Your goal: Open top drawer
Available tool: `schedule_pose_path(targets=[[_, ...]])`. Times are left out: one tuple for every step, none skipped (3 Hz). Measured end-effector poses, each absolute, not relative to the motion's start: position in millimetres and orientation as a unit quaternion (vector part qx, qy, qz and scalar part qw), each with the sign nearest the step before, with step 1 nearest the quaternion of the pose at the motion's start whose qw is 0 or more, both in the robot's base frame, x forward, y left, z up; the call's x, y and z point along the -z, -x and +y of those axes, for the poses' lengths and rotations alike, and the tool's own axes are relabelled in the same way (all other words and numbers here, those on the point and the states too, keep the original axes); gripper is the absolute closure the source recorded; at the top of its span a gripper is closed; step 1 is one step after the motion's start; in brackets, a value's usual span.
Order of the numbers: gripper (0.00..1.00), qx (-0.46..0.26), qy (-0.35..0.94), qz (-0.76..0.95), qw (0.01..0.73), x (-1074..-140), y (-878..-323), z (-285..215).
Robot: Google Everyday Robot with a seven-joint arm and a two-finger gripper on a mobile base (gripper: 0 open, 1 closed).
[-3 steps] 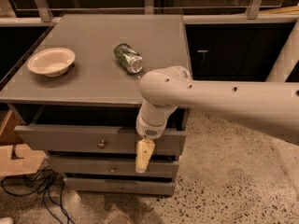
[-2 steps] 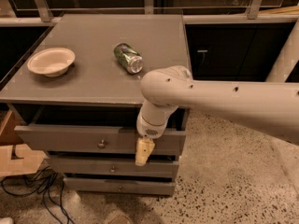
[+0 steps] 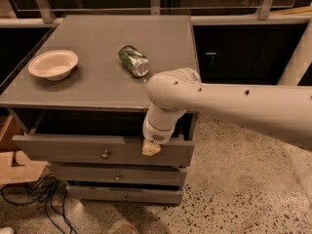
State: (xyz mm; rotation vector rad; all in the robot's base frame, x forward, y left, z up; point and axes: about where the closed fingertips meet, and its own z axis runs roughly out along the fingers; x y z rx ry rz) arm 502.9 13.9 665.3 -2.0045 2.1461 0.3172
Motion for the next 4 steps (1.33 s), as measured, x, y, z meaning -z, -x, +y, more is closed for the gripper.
schedule_pose_path(targets=[[1.00, -0.107, 0.676, 0.723, 0.094, -665.2, -502.9, 13.9], [1.00, -0.107, 0.676, 0.723, 0.094, -665.2, -502.9, 13.9], [1.00, -0.129, 0.658, 0.734, 0.106, -664.8, -494.4, 7.5], [1.00, -0.128, 0.657, 0.735, 0.108, -665.6, -493.3, 7.0]])
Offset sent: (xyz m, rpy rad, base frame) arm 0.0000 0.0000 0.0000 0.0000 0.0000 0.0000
